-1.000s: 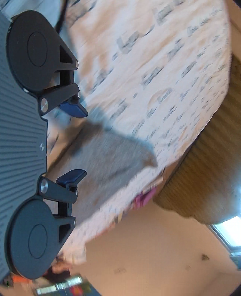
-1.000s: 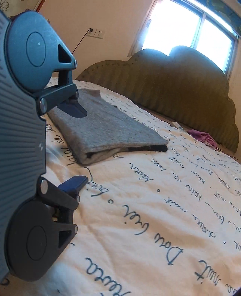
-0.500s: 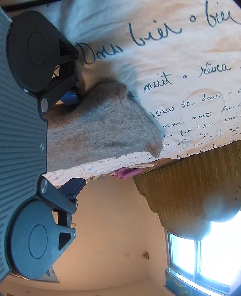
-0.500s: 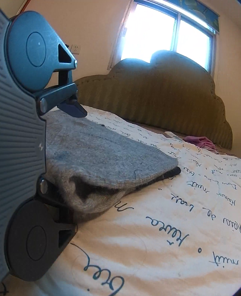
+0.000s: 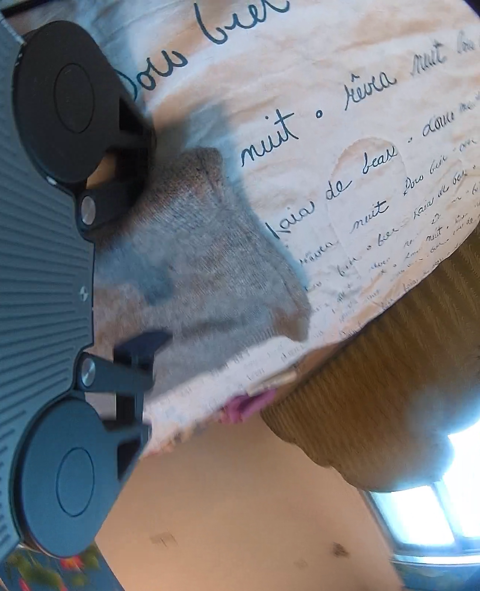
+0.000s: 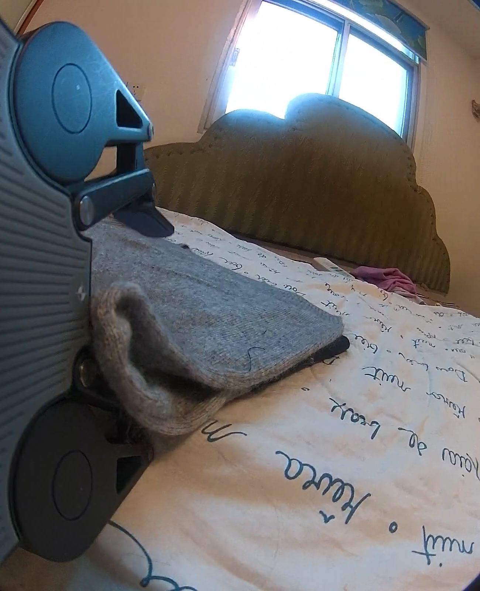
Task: Fold small clothes
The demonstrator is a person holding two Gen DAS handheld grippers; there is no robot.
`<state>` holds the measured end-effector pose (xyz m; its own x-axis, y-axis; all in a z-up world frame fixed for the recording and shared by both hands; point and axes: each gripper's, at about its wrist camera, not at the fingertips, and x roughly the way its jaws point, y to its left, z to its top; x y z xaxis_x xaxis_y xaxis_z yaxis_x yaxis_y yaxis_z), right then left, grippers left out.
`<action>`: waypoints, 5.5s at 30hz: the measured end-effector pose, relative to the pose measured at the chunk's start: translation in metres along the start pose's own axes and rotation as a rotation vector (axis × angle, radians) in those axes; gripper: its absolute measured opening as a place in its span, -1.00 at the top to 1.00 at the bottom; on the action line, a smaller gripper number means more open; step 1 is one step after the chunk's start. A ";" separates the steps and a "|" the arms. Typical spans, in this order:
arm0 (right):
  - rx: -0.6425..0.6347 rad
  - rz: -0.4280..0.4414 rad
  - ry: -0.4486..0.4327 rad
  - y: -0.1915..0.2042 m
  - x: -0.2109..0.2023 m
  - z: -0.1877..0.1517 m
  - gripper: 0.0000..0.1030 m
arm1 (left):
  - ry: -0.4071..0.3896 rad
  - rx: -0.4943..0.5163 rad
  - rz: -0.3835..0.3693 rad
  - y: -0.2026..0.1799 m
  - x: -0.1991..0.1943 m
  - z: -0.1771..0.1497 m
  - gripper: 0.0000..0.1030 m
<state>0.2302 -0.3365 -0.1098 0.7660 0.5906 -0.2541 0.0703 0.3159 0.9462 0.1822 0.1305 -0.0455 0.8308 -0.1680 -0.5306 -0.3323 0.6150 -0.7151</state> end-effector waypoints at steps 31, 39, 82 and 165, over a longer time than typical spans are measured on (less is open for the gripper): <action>0.044 -0.006 0.151 -0.046 -0.161 -0.056 0.79 | 0.101 0.296 -0.003 0.056 -0.169 -0.072 0.55; -0.274 -0.075 -0.104 0.012 -0.221 -0.026 0.30 | -0.284 0.503 0.032 0.008 -0.241 -0.049 0.03; -0.608 -0.296 0.213 0.033 -0.006 0.033 0.71 | -0.077 0.994 0.388 -0.056 0.027 -0.011 0.66; -1.042 -0.490 0.028 0.067 -0.098 -0.172 -0.67 | 0.030 0.973 0.187 -0.024 -0.141 -0.166 -0.79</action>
<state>0.0496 -0.2452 -0.0559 0.7868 0.2469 -0.5657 -0.2156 0.9687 0.1229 -0.0007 0.0115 -0.0287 0.7864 -0.0152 -0.6175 0.0659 0.9961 0.0595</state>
